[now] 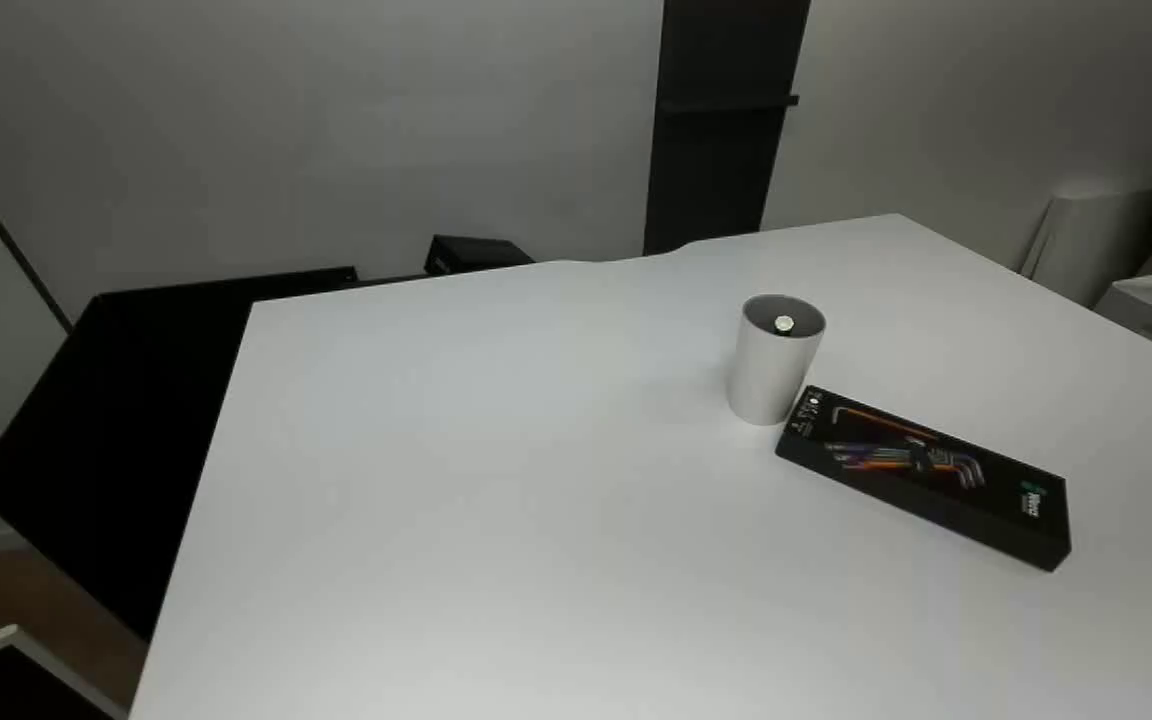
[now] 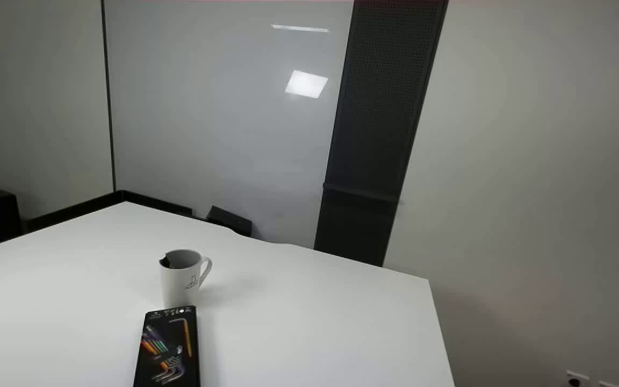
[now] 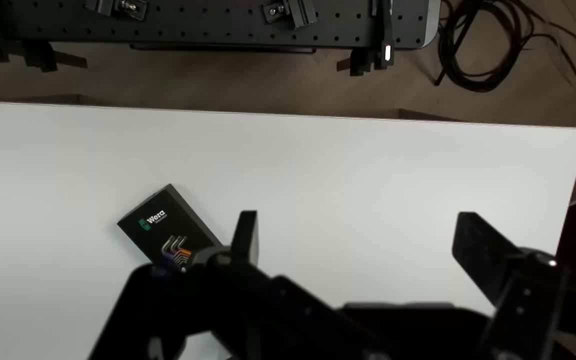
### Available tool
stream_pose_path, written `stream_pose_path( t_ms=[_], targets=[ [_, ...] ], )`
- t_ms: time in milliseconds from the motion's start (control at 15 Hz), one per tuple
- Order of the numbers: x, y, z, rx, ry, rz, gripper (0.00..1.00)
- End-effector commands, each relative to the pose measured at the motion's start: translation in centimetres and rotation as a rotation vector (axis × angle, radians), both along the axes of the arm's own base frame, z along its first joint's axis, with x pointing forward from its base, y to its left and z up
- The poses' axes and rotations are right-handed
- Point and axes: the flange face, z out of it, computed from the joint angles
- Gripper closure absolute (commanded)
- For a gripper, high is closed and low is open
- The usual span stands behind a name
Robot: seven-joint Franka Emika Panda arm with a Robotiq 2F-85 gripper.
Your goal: Put the marker in the mug on the table
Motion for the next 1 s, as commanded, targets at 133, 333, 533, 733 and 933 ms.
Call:
stream_pose_path(
  t_ms=[133,333,533,733,933],
  targets=[
    [0.0,0.0,0.1,0.0,0.0,0.0,0.0],
    [0.0,0.0,0.1,0.0,0.0,0.0,0.0],
    [0.0,0.0,0.1,0.0,0.0,0.0,0.0],
    [1.3,1.2,-1.2,-0.034,-0.022,0.013,0.0],
    [3.7,3.1,-2.5,-0.067,-0.095,0.013,0.0]
  ],
)
